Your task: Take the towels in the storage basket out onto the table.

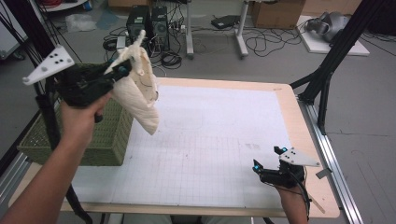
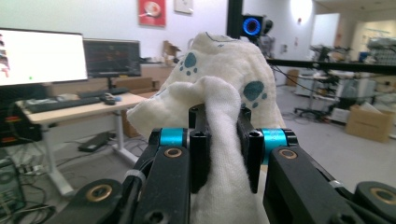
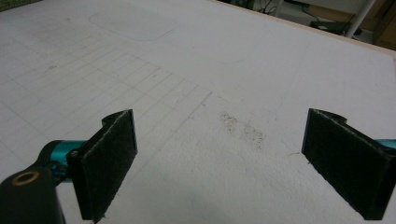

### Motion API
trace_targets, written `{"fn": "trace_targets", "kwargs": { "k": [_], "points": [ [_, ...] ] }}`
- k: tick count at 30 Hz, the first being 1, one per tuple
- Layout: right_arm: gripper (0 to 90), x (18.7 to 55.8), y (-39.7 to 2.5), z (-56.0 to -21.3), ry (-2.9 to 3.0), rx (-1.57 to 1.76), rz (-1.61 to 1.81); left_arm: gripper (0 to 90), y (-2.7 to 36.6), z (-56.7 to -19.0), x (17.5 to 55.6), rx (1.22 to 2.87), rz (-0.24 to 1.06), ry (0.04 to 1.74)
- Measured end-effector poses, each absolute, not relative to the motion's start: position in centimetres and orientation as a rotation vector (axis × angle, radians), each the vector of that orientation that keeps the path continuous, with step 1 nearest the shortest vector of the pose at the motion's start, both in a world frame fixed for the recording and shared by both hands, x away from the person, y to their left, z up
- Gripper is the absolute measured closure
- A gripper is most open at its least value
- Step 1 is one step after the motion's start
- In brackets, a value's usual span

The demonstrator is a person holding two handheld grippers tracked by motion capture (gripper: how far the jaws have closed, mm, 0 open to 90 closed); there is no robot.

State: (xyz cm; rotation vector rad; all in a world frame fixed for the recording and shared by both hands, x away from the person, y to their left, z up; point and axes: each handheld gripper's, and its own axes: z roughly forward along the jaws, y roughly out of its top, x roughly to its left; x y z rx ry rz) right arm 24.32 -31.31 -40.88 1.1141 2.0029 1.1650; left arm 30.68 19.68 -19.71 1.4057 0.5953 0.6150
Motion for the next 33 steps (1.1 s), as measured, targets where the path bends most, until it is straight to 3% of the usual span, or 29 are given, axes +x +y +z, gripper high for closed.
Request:
{"fn": "trace_targets", "kwargs": {
  "k": [21, 33],
  "points": [
    [9.5, 24.4, -31.6, -41.0, 2.001, 1.115, 1.161, 78.2, 6.5, -30.1, 31.8, 1.58, 0.324, 0.456],
    [9.5, 24.5, -31.7, -41.2, 2.007, 1.12, 1.157, 77.1, 2.3, -34.0, 30.9, 1.58, 0.204, 0.365]
  ]
}}
